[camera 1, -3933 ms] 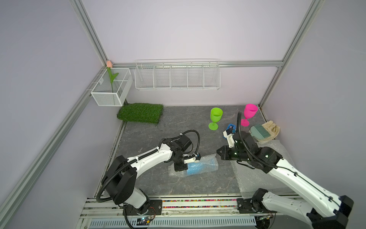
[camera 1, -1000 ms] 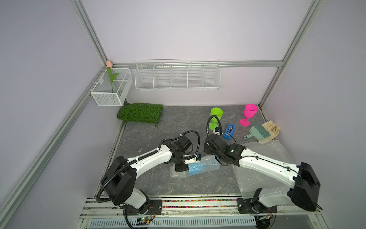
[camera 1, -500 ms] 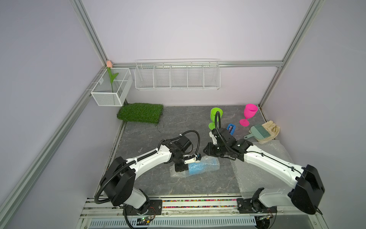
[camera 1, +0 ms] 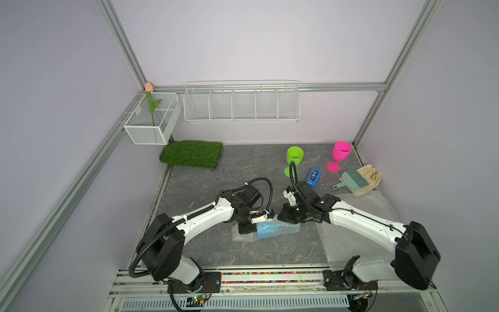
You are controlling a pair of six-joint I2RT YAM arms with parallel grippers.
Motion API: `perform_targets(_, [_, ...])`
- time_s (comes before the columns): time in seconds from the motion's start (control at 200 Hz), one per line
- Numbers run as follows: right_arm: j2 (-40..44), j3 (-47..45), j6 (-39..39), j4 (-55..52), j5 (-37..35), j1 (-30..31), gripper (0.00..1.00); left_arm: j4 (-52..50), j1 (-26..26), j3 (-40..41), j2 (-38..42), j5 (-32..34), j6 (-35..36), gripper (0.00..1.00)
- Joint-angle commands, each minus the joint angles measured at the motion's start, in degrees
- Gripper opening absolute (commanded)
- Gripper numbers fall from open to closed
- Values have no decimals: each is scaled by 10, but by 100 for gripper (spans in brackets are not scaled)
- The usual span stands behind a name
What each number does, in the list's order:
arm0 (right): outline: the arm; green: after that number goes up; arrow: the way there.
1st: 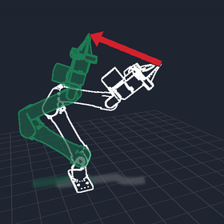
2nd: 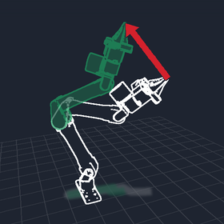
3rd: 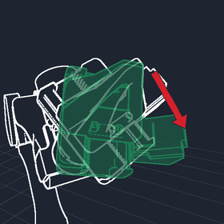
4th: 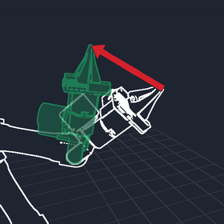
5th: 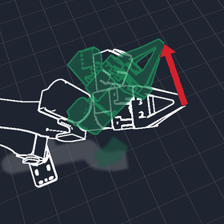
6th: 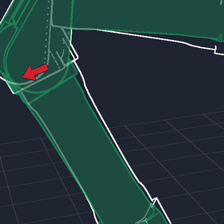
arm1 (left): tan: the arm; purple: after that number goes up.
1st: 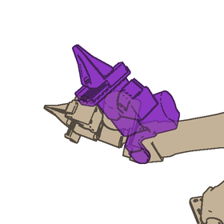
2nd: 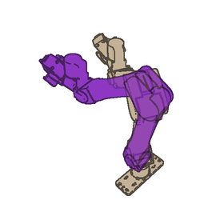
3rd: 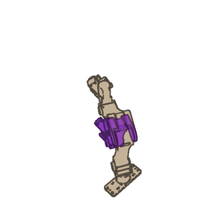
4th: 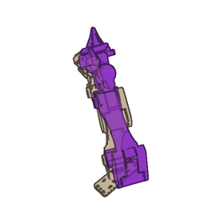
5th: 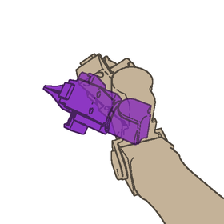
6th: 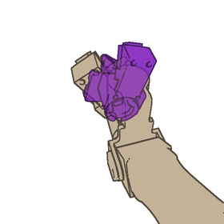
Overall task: Wrap wine glasses in bubble wrap
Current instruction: Stick the tape on the bubble wrap.
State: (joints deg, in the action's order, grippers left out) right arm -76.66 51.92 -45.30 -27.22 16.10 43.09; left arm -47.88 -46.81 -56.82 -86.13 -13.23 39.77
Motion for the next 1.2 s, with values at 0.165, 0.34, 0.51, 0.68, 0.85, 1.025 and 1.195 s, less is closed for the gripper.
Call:
perform_targets(0.165, [40, -66, -2, 1, 49, 1, 18, -9, -2, -13, -9, 0, 16, 0])
perform_targets(0.34, [-1, -76, 10, 26, 37, 1, 14, -14, -2, -18, -14, -1, 16, 0])
perform_targets(0.51, [35, -74, 14, -2, 17, 1, 11, -15, -2, -15, -9, 0, 17, 0])
perform_targets(0.68, [90, -85, 19, -12, 20, 7, 11, -15, -1, -18, -12, -1, 17, 0])
perform_targets(0.85, [67, -125, 3, 82, 58, 15, 10, -19, -2, -22, -17, 2, 21, 0])
perform_targets(1.025, [16, -116, 14, 105, 35, 14, 7, -19, -2, -22, -16, 1, 20, 0])
perform_targets(1.195, [94, -84, 86, 30, -1, 14, 22, -15, -2, -19, -7, 2, 23, 0])
